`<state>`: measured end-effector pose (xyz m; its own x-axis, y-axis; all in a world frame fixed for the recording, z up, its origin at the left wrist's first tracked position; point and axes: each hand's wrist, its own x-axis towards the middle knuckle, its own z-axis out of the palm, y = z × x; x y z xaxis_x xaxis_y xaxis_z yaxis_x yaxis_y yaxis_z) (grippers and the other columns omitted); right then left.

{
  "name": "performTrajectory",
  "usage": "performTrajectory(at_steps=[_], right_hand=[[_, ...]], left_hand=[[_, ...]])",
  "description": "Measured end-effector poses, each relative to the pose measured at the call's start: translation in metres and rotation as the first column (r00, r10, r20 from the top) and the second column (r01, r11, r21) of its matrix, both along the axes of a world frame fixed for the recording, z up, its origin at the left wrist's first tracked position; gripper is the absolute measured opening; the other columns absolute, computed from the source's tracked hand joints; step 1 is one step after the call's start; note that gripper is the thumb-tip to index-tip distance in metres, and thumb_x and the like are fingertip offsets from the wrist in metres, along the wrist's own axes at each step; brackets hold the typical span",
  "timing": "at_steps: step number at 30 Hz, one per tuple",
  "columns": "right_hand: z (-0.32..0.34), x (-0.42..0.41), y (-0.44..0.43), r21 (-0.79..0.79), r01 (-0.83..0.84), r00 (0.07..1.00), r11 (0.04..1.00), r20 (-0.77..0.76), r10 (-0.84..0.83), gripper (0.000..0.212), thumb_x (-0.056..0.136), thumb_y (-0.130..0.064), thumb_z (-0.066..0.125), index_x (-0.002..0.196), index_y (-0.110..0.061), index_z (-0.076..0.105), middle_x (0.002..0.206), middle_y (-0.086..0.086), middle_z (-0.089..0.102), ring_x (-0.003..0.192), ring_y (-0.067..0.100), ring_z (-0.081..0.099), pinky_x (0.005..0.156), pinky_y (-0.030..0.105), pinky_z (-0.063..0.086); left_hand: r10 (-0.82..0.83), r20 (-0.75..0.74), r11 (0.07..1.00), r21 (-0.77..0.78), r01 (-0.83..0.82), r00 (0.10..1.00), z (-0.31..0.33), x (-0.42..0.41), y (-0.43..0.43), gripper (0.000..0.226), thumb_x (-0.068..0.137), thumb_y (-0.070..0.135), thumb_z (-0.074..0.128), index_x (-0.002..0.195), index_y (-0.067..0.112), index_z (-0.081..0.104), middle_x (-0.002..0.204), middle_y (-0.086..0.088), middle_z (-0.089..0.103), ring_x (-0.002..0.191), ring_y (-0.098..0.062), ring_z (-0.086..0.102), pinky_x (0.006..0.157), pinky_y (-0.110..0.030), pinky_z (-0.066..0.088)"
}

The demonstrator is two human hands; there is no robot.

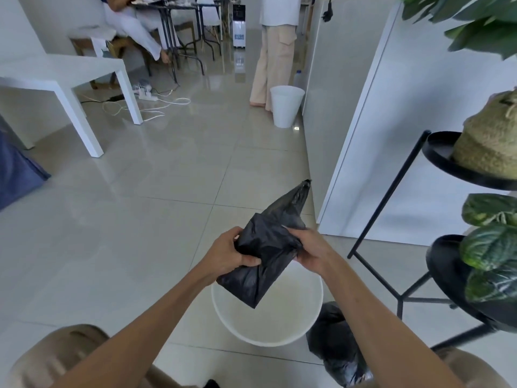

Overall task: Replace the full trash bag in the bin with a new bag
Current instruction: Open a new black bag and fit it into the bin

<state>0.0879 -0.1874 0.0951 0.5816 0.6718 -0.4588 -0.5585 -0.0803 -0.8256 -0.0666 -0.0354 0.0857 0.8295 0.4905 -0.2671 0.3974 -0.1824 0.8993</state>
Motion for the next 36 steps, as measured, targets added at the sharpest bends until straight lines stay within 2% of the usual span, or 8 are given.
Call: performTrajectory(at_steps=[5,9,13,19,23,28,32,36], right_hand=[[-0.015,-0.011,0.005,-0.043,0.200,0.978,0.979,0.076,-0.197,0.028,0.092,-0.008,0.070,0.118,-0.003,0.066,0.108,0.012,0.077,0.099,0.030,0.074,0.080,0.039,0.062],[-0.019,-0.025,0.007,-0.001,0.214,0.954,0.977,0.214,-0.209,0.022,0.093,-0.010,0.069,0.115,-0.009,0.070,0.102,0.007,0.079,0.096,0.026,0.075,0.088,0.044,0.061],[-0.023,-0.027,0.001,-0.010,0.180,0.953,0.984,0.249,-0.172,0.025,0.094,-0.011,0.066,0.119,-0.010,0.068,0.103,0.003,0.079,0.095,0.019,0.075,0.089,0.042,0.060],[-0.017,-0.004,-0.014,-0.045,0.284,0.919,0.958,0.297,-0.259,0.030,0.091,-0.009,0.070,0.121,-0.011,0.068,0.108,0.004,0.078,0.099,0.024,0.074,0.094,0.045,0.058],[-0.009,0.008,-0.024,-0.061,0.321,0.892,0.945,0.356,-0.280,0.024,0.091,-0.010,0.070,0.114,-0.012,0.071,0.103,0.002,0.078,0.094,0.022,0.075,0.091,0.045,0.059],[-0.012,0.006,-0.030,-0.141,0.276,0.904,0.951,0.374,-0.207,0.025,0.090,-0.012,0.072,0.114,-0.015,0.070,0.104,0.003,0.078,0.095,0.023,0.075,0.093,0.046,0.058],[-0.011,-0.002,-0.033,-0.211,0.133,0.905,0.968,0.425,-0.031,0.020,0.089,-0.011,0.073,0.107,-0.022,0.072,0.103,0.000,0.079,0.097,0.022,0.074,0.094,0.046,0.058],[-0.002,-0.010,-0.033,-0.287,0.002,0.853,0.958,0.500,0.148,0.017,0.089,-0.009,0.072,0.102,-0.020,0.072,0.102,0.002,0.077,0.099,0.023,0.072,0.091,0.040,0.057]], left_hand=[[0.028,0.055,0.655,0.753,-0.060,0.998,-0.004,0.008,-0.025,0.101,0.074,0.044,0.083,0.156,0.025,0.026,0.117,-0.004,0.055,0.106,-0.024,0.053,0.091,-0.040,0.048],[-0.118,0.158,0.908,0.418,0.042,0.980,-0.002,0.012,-0.041,0.058,0.096,0.019,0.054,0.150,0.034,0.039,0.084,0.007,0.063,0.075,-0.010,0.060,0.080,-0.033,0.055],[0.145,0.195,0.979,0.117,-0.170,0.970,-0.001,0.013,-0.039,0.031,0.104,0.044,0.043,0.108,0.024,0.066,0.086,0.000,0.071,0.074,-0.013,0.070,0.075,-0.032,0.060],[0.320,0.028,0.885,0.348,-0.309,0.947,-0.045,-0.001,-0.035,0.013,0.085,0.026,0.072,0.083,0.019,0.062,0.073,0.001,0.068,0.069,-0.021,0.066,0.065,-0.038,0.058],[0.147,-0.223,0.847,0.532,-0.006,0.964,-0.081,0.001,-0.039,0.005,0.090,0.010,0.059,0.089,0.009,0.064,0.079,-0.005,0.066,0.072,-0.023,0.060,0.070,-0.037,0.054],[-0.143,-0.654,0.654,0.501,0.567,0.743,-0.104,0.007,-0.038,0.030,0.097,0.028,0.052,0.118,0.010,0.065,0.117,-0.008,0.069,0.107,-0.029,0.066,0.079,-0.032,0.049],[-0.108,-0.279,0.828,0.506,0.242,0.954,-0.063,0.023,-0.023,0.044,0.092,0.032,0.068,0.133,0.018,0.062,0.120,-0.004,0.071,0.107,-0.023,0.067,0.100,-0.032,0.050],[-0.092,0.033,0.953,0.292,0.078,0.995,0.001,0.035,-0.014,0.079,0.086,0.023,0.079,0.153,0.027,0.037,0.136,0.003,0.053,0.103,-0.026,0.067,0.090,-0.034,0.053]])
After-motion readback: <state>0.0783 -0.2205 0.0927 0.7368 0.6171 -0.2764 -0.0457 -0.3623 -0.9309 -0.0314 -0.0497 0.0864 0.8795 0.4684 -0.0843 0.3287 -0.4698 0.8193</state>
